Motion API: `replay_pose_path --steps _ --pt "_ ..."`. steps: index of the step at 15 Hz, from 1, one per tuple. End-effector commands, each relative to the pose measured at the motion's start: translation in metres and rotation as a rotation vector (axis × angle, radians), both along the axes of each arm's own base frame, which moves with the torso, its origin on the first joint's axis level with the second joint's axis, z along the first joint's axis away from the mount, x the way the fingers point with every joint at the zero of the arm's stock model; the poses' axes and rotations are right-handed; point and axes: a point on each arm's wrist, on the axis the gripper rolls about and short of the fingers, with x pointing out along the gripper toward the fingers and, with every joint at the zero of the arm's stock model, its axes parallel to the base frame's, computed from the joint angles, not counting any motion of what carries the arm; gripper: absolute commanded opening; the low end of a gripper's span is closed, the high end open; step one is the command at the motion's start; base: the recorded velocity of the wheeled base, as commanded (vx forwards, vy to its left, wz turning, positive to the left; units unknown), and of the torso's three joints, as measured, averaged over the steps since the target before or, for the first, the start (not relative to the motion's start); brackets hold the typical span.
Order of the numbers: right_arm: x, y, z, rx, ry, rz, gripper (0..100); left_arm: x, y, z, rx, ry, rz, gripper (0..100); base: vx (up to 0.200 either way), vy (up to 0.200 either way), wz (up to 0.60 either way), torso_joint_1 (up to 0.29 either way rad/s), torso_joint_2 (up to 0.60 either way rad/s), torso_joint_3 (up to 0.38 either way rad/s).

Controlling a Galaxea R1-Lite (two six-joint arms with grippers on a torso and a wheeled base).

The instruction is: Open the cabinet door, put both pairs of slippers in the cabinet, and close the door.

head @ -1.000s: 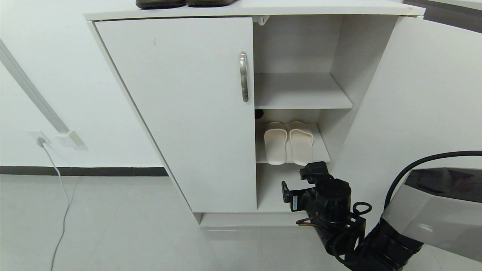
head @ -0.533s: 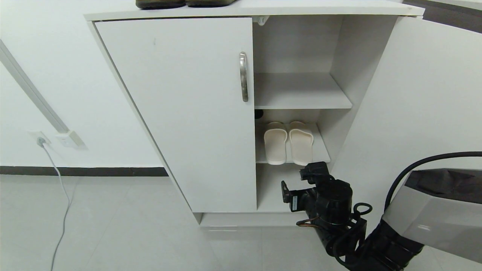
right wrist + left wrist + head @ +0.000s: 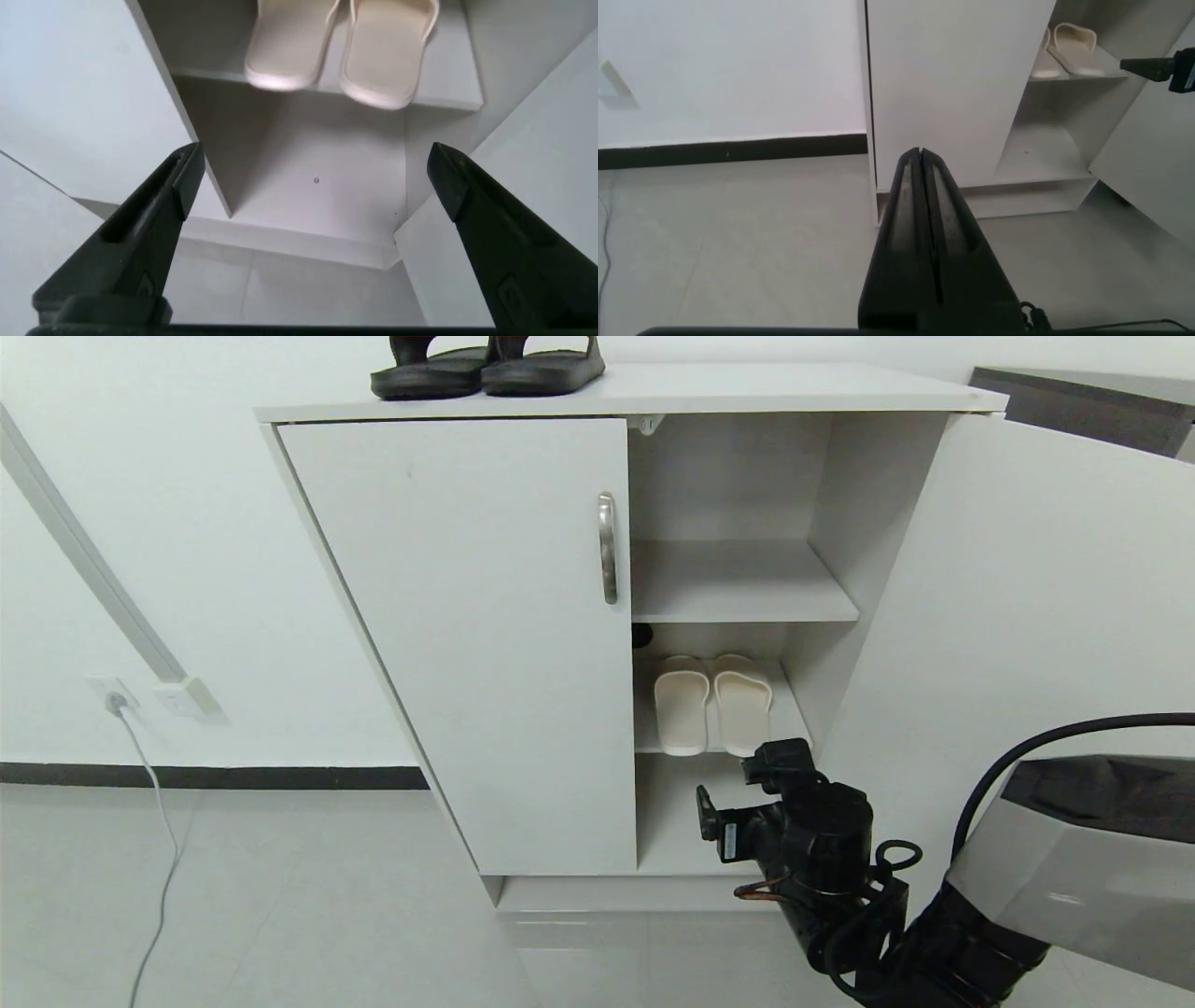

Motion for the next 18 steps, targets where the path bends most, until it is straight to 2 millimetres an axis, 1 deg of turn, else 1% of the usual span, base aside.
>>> replay_pose_path --steps 1,4,11,14,18 --pt "-0.001 0.001 -0.001 0.0 0.0 0.004 100 0.0 0.0 0.0 0.0 0.001 -0.001 0 0.0 0.0 0.0 0.002 0.0 0.198" --pt "-0.002 0.001 -0.001 0.007 -0.007 0.006 100 0.0 0.0 0.0 0.0 0.002 -0.001 0 0.0 0.0 0.0 -0.001 0.0 0.154" --pt "-0.002 0.002 -0.009 -0.002 0.0 0.007 100 0.0 0.0 0.0 -0.002 0.001 -0.001 0 0.0 0.0 0.0 0.0 0.0 0.0" --pt "-0.005 0.0 -0.012 -0.018 -0.002 0.02 100 0.0 0.0 0.0 -0.002 0.001 -0.001 0 0.0 0.2 0.0 -0.001 0.0 0.005" --pt "-0.006 0.0 -0.012 -0.016 -0.002 0.02 100 0.0 0.0 0.0 -0.003 0.001 -0.001 0 0.0 0.2 0.0 0.005 0.0 0.002"
